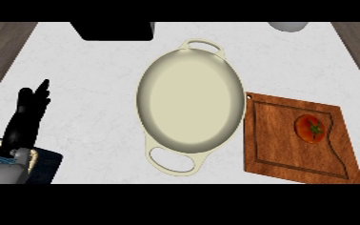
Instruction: Pick the tomato from the cutting board and place it in the pot
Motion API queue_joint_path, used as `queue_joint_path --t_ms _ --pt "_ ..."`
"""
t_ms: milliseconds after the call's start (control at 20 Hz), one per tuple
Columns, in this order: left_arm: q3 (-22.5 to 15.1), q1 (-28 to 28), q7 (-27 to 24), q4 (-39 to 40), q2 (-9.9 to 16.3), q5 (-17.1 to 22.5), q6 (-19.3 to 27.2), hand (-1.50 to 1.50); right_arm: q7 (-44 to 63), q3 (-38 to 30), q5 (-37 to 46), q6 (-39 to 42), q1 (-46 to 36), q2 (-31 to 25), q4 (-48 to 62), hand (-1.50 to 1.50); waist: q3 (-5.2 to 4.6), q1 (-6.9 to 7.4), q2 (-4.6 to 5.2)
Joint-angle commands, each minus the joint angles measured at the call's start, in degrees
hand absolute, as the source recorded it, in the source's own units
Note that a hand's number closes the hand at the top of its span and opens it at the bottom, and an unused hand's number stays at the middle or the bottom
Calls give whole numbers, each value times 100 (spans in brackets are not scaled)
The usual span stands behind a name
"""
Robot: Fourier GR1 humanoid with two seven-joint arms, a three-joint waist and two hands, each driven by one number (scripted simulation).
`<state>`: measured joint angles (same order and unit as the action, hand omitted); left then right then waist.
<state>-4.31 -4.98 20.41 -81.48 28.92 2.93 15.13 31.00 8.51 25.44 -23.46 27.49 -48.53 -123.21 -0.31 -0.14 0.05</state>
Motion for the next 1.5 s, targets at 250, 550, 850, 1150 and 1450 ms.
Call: queue_joint_path --t_ms 250,550,850,1150,1450 --pt "162 111 -174 80 -174 -107 -228 0 2022 217 294 1482 -874 209 -471 -150 27 21 -4" --pt "47 -108 261 -35 -535 -520 18 0 1563 465 614 1573 -1410 1007 619 -150 33 22 -1" --pt "439 218 204 -349 -408 -473 -398 0 1039 -23 582 1928 -1735 1354 1407 -150 33 24 -7" --pt "768 -320 23 337 -423 -476 -733 0 1262 110 1063 2239 -2681 1904 1968 -150 29 29 1" --pt "620 280 320 -467 -844 -903 -552 0 1032 -194 1483 2458 -2504 2164 2206 -150 31 26 -8"
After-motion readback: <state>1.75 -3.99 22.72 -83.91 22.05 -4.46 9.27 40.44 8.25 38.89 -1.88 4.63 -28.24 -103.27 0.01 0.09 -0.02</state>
